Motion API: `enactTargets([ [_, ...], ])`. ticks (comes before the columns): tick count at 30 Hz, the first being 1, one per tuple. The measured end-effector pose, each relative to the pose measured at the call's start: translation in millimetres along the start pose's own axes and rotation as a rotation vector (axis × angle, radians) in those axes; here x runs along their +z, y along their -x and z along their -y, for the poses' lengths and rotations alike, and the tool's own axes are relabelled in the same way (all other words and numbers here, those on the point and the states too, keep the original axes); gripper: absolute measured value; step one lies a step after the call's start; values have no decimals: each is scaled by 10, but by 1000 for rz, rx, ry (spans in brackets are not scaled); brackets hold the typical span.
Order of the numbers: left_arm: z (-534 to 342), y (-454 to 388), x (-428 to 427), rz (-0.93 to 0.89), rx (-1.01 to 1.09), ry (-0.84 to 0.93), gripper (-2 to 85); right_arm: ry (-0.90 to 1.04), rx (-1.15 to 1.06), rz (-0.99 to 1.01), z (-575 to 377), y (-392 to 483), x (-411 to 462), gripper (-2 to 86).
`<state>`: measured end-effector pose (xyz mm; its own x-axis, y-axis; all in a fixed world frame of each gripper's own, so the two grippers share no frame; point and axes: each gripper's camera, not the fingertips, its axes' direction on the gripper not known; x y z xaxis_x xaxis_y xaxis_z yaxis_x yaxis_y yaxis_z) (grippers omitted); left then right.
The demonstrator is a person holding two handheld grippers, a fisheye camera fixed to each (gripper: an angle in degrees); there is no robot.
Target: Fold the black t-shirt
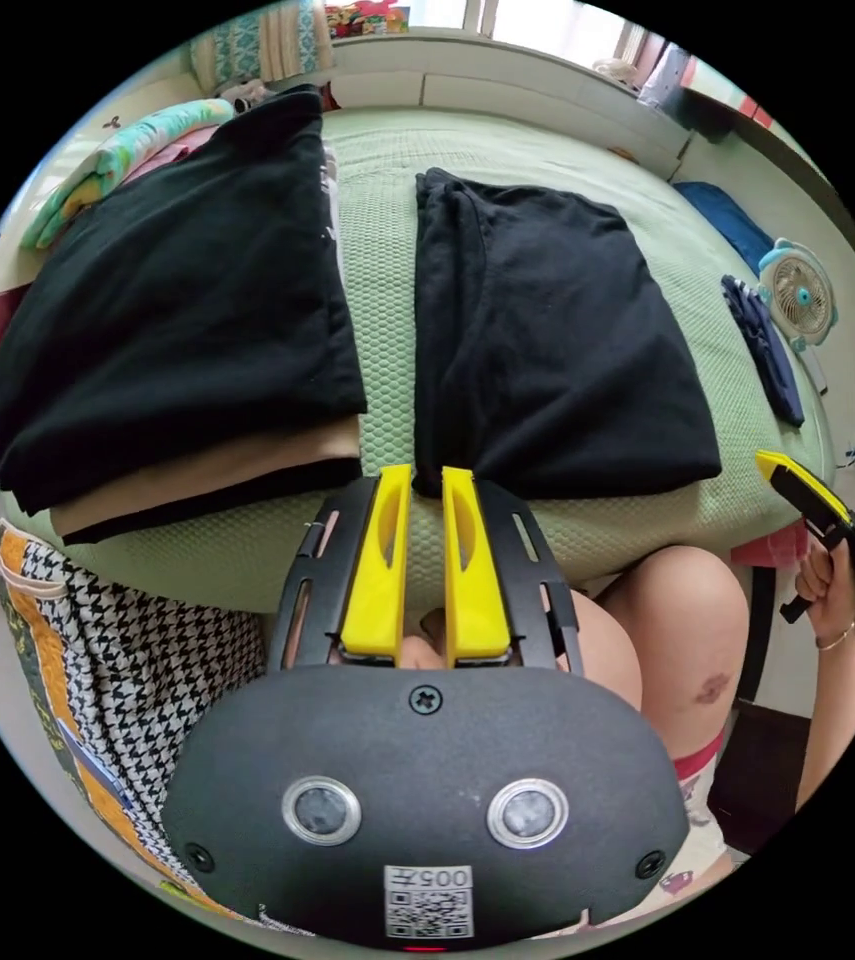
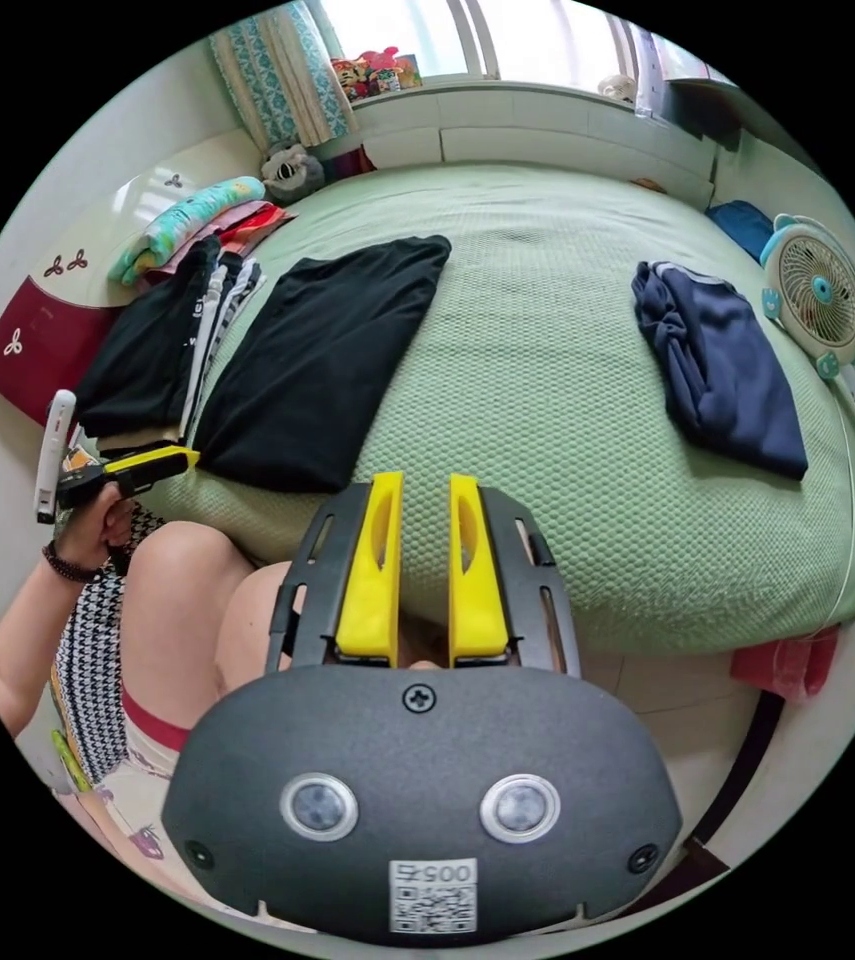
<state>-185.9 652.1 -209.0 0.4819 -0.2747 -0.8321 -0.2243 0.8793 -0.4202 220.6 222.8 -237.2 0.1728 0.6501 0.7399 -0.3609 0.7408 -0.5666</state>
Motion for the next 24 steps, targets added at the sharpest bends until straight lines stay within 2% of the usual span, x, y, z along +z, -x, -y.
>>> enactTargets([
  [5, -197, 335, -325, -121, 8, -112, 100, 14, -30, 50, 302, 29, 82, 81],
  [13, -111, 556, -153, -212, -16, -109, 113, 54, -75, 155, 479, 406, 384, 88],
  [18, 23, 555, -33, -185, -75, -103, 116, 82, -183, -36, 522, 567, 467, -1],
  [24, 106, 562, 136, -190, -74, -56, 120, 124, -156, -44, 589, 526, 550, -9],
])
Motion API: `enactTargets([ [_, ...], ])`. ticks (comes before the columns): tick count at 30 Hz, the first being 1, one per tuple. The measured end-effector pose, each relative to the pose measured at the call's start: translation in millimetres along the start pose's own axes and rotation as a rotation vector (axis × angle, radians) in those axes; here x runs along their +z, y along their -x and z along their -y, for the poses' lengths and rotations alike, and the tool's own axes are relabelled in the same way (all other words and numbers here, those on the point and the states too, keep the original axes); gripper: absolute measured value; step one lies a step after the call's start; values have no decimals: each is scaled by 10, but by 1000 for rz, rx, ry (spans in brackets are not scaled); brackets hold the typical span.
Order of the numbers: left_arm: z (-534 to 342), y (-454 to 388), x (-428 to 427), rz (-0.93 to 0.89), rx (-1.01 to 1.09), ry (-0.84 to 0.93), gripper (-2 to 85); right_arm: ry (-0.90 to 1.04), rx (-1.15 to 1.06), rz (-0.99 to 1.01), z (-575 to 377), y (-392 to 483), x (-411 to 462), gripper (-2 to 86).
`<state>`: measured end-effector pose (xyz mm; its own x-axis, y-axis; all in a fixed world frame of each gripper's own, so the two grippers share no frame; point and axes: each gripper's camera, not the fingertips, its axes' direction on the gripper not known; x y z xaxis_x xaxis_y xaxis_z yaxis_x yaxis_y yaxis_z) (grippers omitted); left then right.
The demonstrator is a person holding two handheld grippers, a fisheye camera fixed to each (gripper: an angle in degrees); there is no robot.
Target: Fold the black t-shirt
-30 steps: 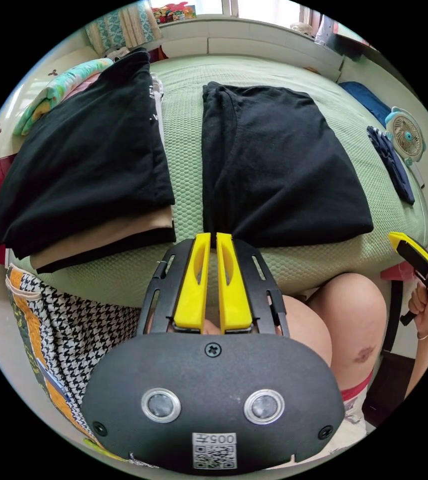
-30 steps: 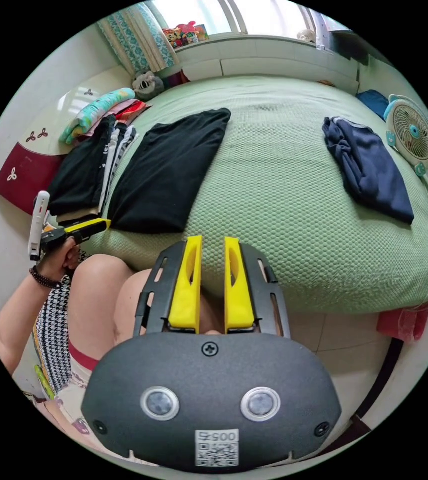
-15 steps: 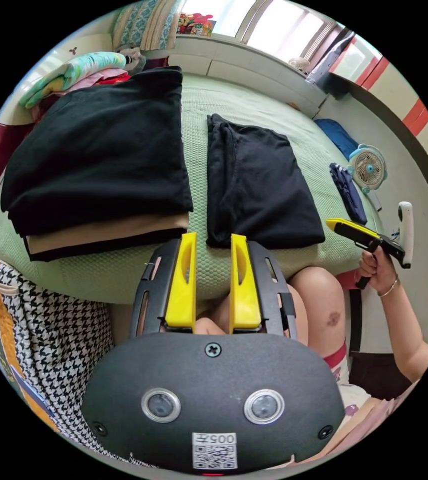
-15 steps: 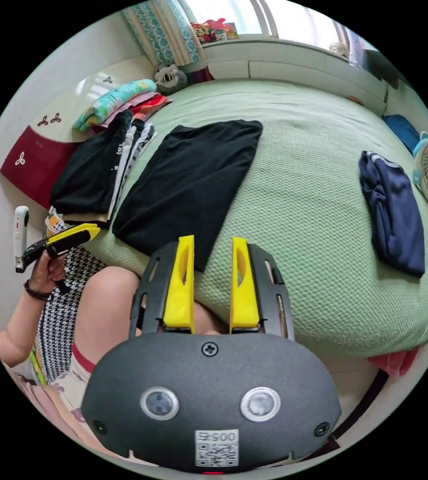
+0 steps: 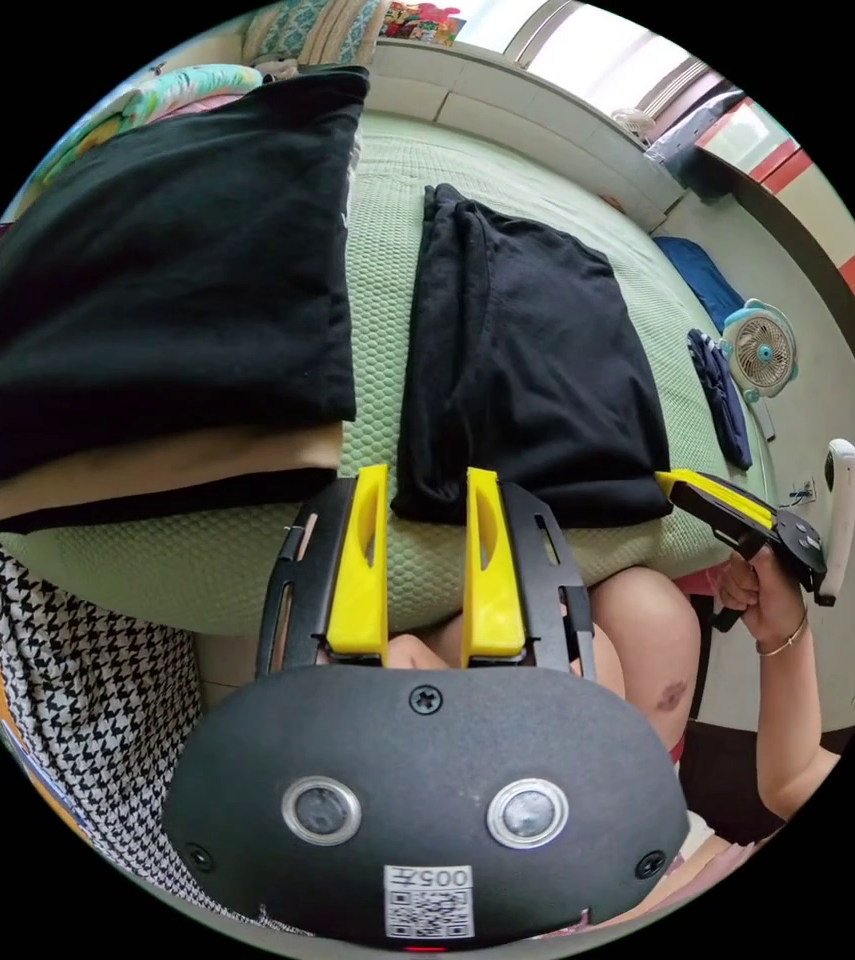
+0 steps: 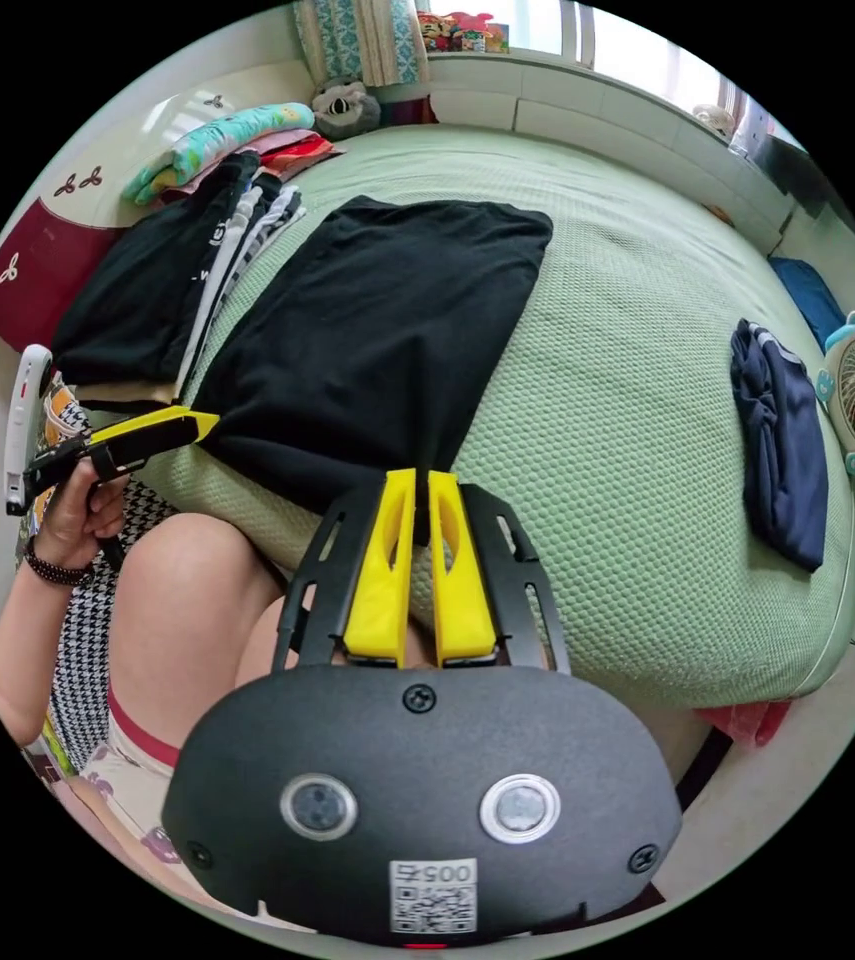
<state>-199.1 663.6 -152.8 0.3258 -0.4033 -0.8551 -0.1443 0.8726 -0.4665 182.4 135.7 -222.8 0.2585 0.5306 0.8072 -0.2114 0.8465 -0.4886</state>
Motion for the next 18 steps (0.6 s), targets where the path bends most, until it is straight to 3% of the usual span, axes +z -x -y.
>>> enactTargets([
  [11, 170, -160, 46, 80, 35, 79, 81, -17, 98, 88, 71, -204, 57, 0],
  [18, 225, -232, -34, 117, 56, 101, 58, 21, 71, 7, 202, -105, -5, -4],
])
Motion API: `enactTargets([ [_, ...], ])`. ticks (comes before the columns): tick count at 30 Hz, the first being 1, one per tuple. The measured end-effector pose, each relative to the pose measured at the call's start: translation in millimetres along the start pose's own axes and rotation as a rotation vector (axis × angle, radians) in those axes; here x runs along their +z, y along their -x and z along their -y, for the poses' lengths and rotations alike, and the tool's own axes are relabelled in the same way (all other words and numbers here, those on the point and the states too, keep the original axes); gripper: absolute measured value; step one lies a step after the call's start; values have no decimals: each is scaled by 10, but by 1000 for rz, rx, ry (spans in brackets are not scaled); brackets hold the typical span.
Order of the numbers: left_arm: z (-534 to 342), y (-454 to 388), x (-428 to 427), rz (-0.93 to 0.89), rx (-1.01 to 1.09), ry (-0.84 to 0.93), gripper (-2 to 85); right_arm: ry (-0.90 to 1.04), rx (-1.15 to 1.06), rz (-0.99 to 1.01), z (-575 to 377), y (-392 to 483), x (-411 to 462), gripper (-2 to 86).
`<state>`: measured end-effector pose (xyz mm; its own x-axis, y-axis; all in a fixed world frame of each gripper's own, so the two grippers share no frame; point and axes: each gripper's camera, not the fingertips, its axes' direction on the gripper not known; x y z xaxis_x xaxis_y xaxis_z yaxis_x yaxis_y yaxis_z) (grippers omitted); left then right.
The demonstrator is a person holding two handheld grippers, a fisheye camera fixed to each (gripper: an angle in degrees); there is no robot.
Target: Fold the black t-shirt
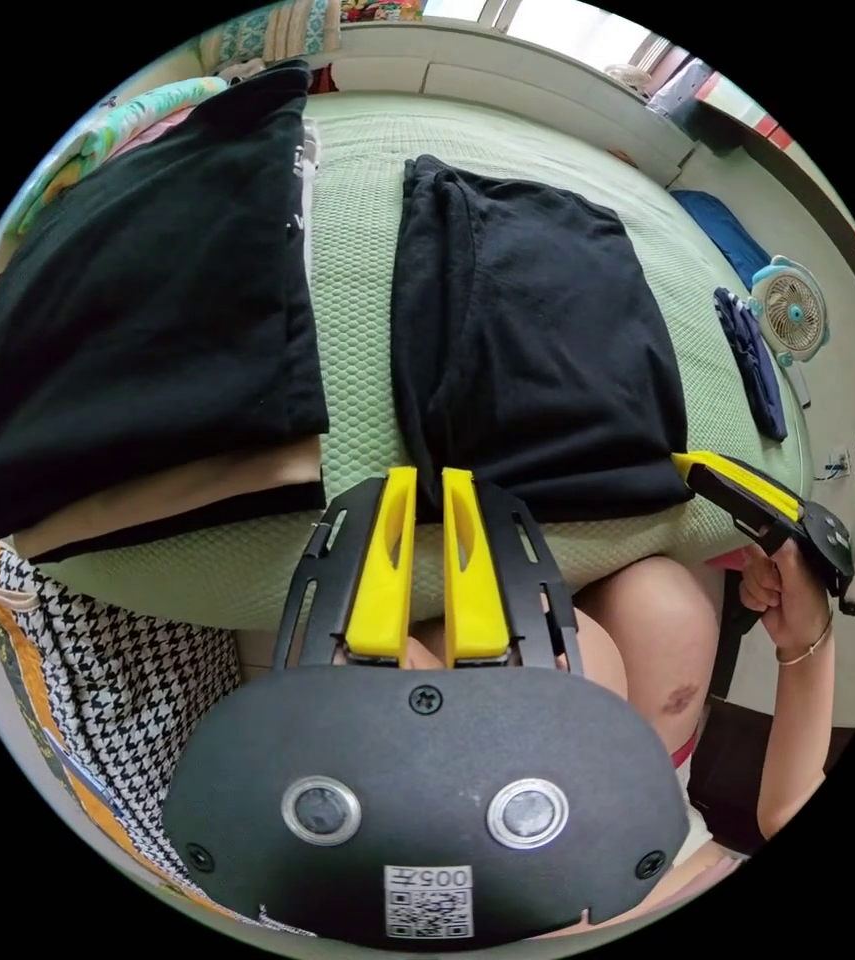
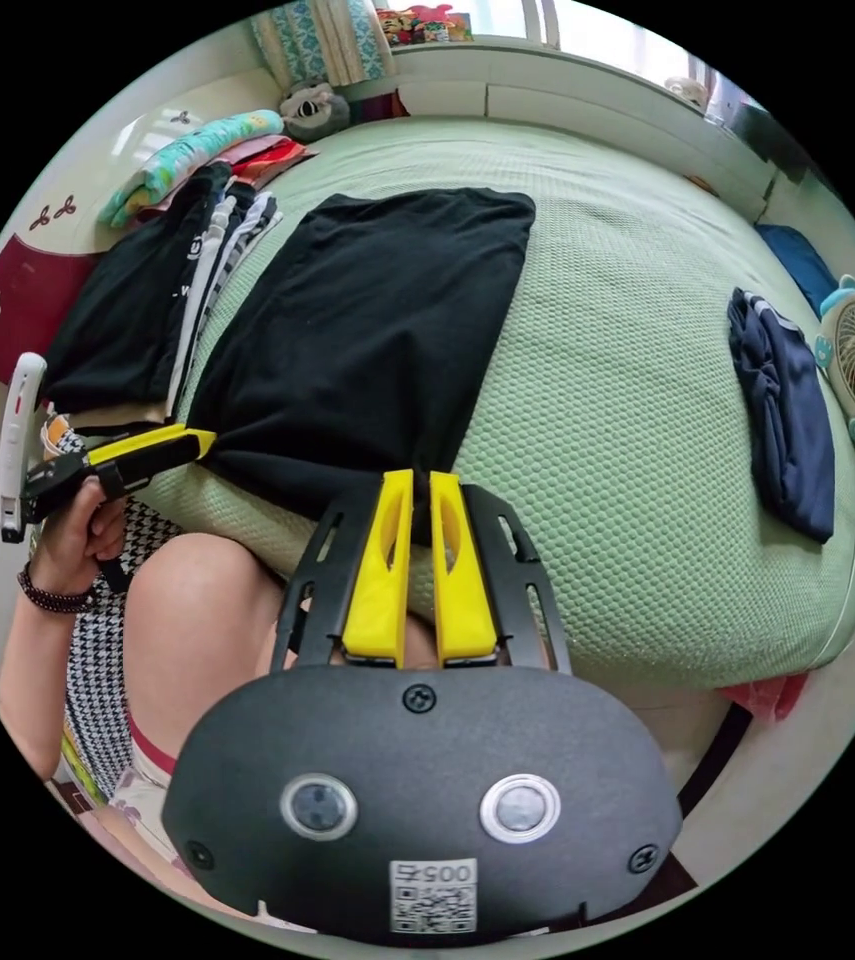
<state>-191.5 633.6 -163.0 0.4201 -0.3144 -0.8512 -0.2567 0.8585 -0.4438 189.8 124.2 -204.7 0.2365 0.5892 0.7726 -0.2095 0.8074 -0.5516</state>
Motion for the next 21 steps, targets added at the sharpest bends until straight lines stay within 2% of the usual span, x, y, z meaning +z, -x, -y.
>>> enactTargets([
  [4, -57, -30, -215, 38, 33, 4, 50, 23, -3, 35, 10, -6, -88, -9],
  [12, -292, 232, -576, 4, -35, 11, 50, 43, -28, 274, -283, 82, -394, -12],
  [16, -375, 252, -705, -22, -37, -10, 50, 64, -61, 267, -291, 87, -490, 2],
  [21, -368, 183, -771, 40, -4, 4, 49, -155, 42, 231, -189, -158, -802, 79],
])
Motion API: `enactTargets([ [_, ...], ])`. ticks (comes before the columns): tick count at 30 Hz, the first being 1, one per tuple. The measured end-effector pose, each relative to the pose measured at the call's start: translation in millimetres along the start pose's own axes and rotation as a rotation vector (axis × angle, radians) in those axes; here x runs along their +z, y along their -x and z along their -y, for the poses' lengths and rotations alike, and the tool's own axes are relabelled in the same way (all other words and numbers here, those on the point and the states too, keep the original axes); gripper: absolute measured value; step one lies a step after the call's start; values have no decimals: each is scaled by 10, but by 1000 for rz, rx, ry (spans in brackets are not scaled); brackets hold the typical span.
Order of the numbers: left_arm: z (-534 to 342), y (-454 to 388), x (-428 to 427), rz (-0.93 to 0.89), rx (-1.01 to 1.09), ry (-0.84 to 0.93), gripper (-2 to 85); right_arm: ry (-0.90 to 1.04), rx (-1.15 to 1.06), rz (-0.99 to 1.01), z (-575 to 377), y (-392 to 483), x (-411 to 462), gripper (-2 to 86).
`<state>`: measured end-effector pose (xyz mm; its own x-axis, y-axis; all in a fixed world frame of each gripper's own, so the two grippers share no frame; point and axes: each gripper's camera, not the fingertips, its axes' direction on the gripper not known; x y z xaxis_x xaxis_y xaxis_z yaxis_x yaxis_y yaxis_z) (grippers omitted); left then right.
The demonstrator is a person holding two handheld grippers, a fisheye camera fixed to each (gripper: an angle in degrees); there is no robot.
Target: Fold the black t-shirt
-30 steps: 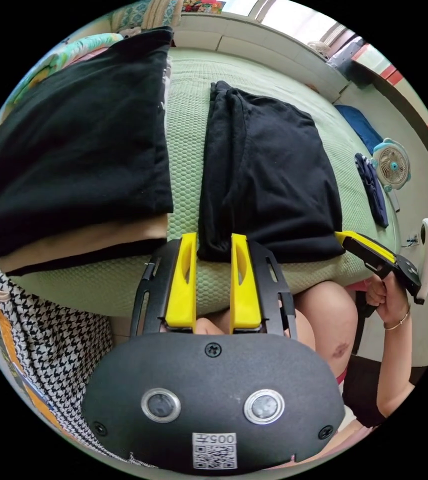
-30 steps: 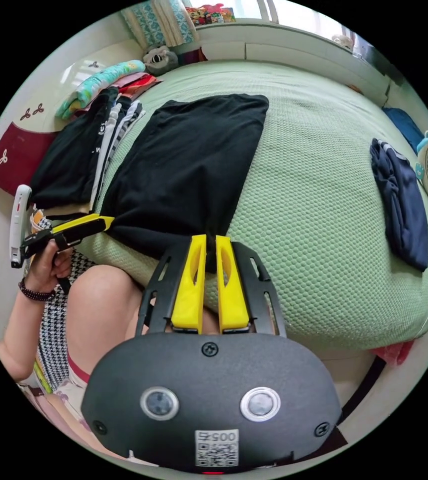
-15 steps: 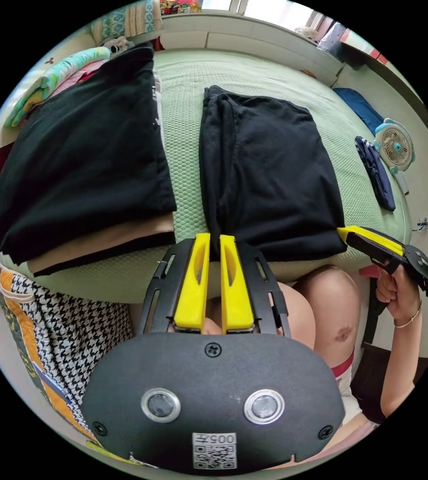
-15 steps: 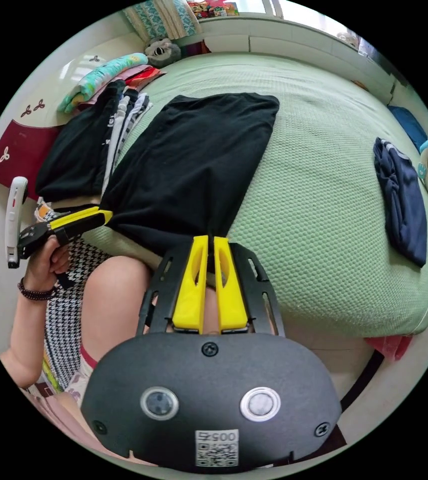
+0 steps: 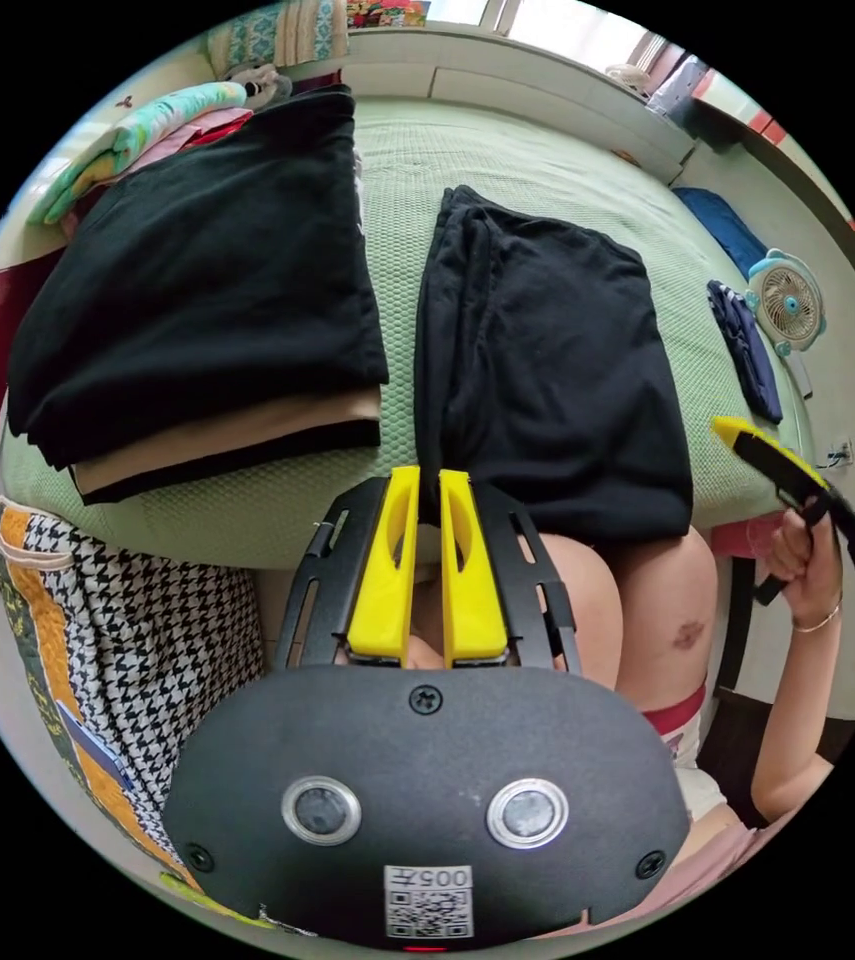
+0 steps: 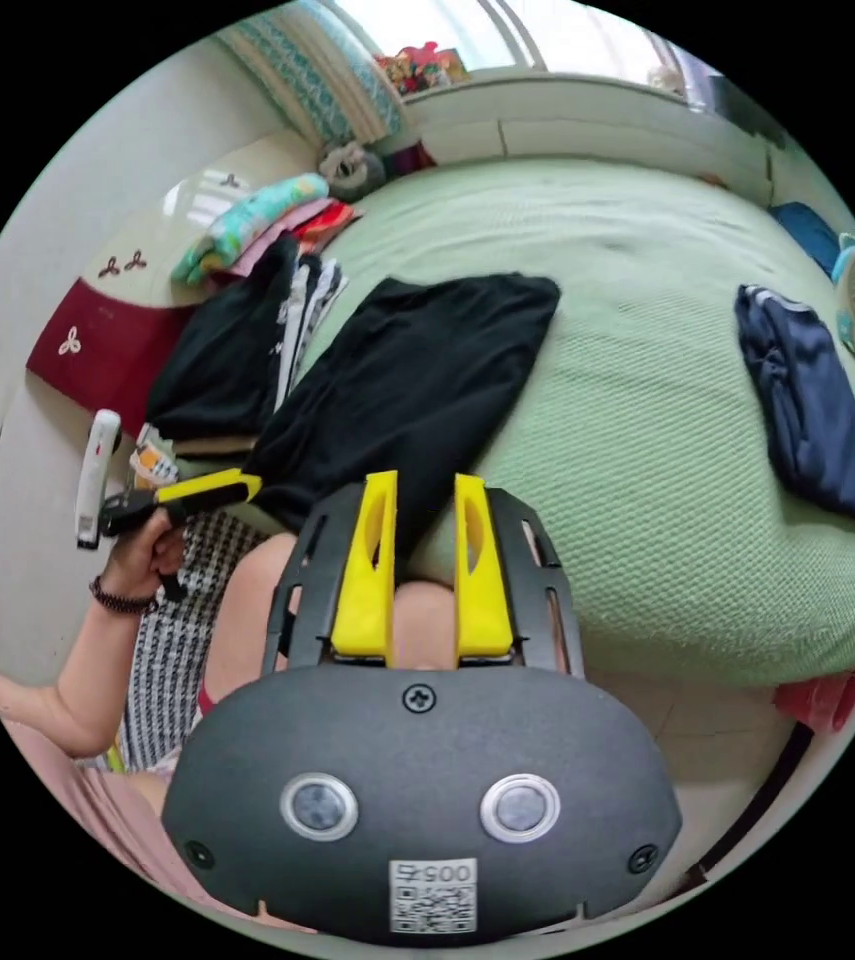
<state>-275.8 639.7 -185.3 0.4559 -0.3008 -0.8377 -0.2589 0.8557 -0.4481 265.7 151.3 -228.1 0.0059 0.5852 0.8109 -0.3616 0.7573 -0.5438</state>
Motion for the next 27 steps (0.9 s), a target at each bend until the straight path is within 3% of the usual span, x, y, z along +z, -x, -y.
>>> enactTargets([
  [6, -2, 106, -128, -28, 9, 19, 50, -119, 67, -107, 564, -240, 55, 121],
  [13, -51, 257, -327, -61, 12, 23, 50, -57, 112, -132, 1205, -372, 533, 127],
  [16, -76, 319, -409, -73, 14, 25, 50, -38, 81, -172, 1291, -252, 631, 112],
  [21, -119, 416, -639, -102, 4, 20, 49, -37, -16, -208, 1269, 164, 447, 12],
  [27, -233, 431, -1317, -190, 33, -89, 46, -134, -93, -182, 1300, 719, -270, -5],
])
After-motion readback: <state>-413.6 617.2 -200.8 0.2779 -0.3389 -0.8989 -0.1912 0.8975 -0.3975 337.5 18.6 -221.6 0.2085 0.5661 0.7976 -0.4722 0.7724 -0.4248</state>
